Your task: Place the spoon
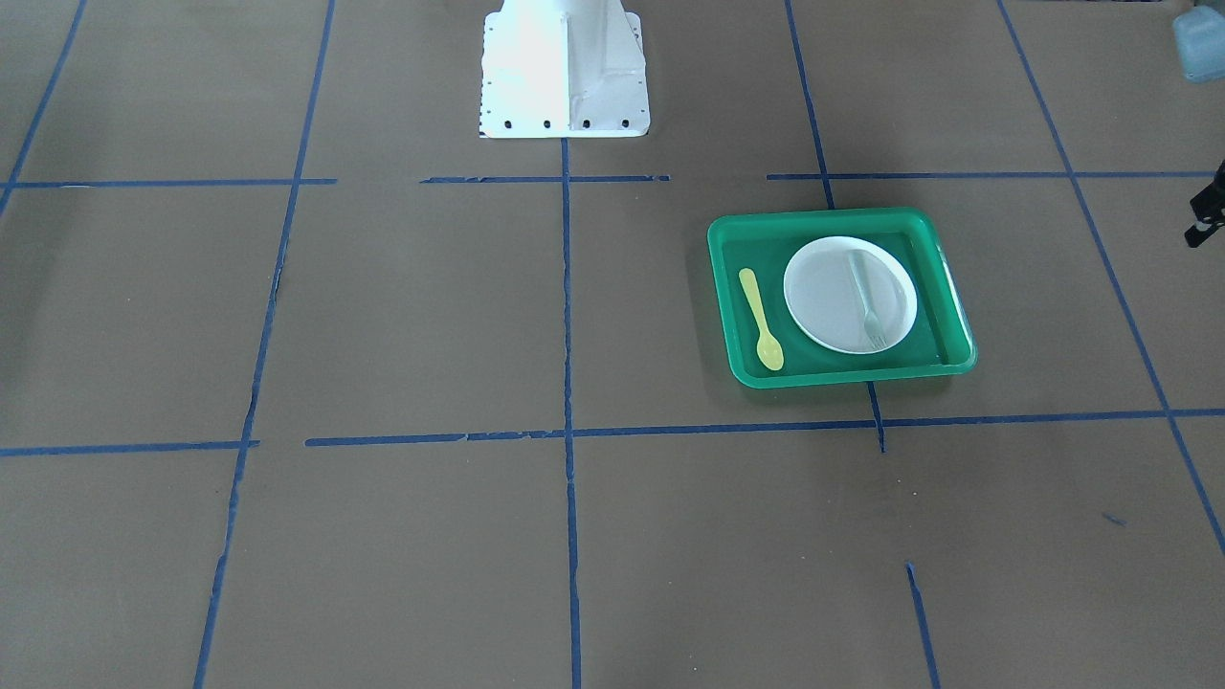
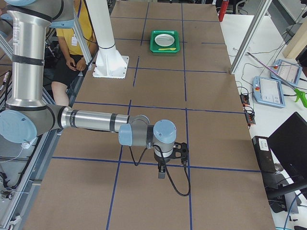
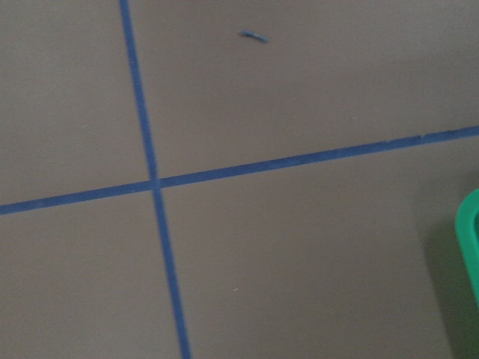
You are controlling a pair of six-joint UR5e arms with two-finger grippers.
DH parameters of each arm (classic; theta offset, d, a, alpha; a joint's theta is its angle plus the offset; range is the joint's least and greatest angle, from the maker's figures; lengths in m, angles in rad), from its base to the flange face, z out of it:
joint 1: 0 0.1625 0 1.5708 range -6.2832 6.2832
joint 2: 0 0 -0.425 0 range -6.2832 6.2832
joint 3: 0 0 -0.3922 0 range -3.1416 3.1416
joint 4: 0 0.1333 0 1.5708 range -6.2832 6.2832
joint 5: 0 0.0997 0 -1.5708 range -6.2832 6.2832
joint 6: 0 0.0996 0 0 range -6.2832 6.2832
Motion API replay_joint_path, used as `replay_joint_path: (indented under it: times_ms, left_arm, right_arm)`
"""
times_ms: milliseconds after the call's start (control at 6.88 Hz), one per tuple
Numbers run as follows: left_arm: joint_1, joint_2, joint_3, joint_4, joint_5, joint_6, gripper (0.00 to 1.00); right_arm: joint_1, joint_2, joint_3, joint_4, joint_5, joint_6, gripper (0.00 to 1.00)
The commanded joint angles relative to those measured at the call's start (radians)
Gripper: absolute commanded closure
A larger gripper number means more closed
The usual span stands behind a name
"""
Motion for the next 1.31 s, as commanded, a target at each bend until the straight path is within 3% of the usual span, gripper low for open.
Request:
replay_joint_path:
  times_ms: [0, 291, 582, 1164]
  left_arm:
    - [-0.061, 0.047, 0.013, 0.069, -0.073, 0.119, 0.0]
    - [-0.096, 0.061, 0.027, 0.065, -0.068, 0.119, 0.0]
    - [-0.21, 0.05, 0.024, 0.052, -0.067, 0.122, 0.0]
    - [-0.21, 0.05, 0.039, 0.054, -0.067, 0.119, 0.0]
  right_arm:
    - [0.0, 0.0, 0.0, 0.0, 0.0, 0.0, 0.0]
    - [0.0, 0.0, 0.0, 0.002, 0.0, 0.0, 0.0]
    - [0.0, 0.0, 0.0, 0.0, 0.0, 0.0, 0.0]
    - [0.0, 0.0, 0.0, 0.0, 0.0, 0.0, 0.0]
